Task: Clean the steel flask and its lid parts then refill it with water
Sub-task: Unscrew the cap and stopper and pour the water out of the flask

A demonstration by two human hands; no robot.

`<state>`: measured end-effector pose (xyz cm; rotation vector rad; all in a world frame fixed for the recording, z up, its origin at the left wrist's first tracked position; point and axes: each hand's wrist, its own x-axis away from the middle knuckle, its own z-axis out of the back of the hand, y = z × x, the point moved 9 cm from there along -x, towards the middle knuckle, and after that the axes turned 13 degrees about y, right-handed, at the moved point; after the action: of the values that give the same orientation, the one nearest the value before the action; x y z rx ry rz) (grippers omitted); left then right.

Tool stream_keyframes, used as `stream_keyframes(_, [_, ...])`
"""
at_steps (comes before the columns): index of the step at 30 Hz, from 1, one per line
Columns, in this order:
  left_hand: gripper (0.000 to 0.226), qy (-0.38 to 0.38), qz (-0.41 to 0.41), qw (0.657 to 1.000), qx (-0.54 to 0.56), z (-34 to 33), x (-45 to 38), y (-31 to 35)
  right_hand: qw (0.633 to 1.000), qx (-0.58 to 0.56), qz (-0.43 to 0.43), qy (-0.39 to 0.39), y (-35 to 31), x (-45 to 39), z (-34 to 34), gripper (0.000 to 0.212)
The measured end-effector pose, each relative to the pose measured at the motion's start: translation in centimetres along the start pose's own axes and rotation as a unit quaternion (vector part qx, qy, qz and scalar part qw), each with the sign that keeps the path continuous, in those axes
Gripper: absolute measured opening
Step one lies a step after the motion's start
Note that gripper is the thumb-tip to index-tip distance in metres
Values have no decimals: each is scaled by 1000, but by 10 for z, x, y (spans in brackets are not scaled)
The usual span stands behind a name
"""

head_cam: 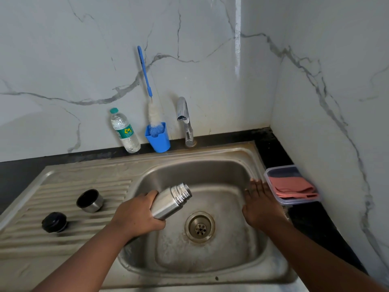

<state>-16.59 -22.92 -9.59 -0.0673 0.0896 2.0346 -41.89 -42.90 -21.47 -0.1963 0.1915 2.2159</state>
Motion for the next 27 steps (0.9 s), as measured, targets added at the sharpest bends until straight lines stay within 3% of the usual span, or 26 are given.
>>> stream_keyframes(5, [60, 12, 3, 1000, -15, 14, 0, -2, 1000, -11, 3, 9, -1, 0, 4, 60])
stream_keyframes(27, [64, 17, 13, 998, -51, 27, 7, -4, 1000, -11, 11, 8, -1, 0, 3, 60])
